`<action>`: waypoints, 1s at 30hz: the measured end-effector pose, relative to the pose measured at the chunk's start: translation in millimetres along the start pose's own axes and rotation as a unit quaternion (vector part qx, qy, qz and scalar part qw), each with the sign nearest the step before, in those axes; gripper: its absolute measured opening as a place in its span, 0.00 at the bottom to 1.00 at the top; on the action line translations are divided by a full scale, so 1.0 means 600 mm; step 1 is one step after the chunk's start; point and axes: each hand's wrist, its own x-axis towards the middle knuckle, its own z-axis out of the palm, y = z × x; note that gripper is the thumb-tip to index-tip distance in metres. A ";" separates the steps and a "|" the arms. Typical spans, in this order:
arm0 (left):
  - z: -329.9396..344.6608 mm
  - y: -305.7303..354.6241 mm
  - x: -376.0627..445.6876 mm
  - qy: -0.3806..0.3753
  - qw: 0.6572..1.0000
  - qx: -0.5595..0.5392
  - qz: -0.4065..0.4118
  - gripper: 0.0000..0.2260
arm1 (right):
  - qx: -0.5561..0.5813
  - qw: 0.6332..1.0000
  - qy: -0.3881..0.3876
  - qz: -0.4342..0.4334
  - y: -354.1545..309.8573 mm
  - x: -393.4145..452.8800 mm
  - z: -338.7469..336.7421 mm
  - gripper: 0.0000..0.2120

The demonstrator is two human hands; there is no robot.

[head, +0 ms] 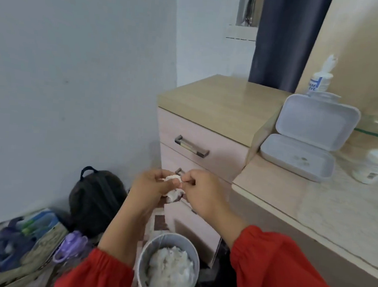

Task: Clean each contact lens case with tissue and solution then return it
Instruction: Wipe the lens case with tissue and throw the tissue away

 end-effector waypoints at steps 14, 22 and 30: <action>-0.065 -0.258 0.049 0.013 0.940 0.214 -0.264 0.21 | 0.099 0.909 -0.203 0.350 0.148 -0.011 0.143 0.07; -0.055 -0.229 0.082 0.023 0.932 0.309 -0.186 0.08 | 0.137 0.924 -0.138 0.328 0.146 -0.006 0.112 0.05; 0.043 -0.077 0.069 0.038 0.971 0.236 -0.011 0.09 | 0.247 0.941 -0.027 0.228 0.043 0.001 0.038 0.09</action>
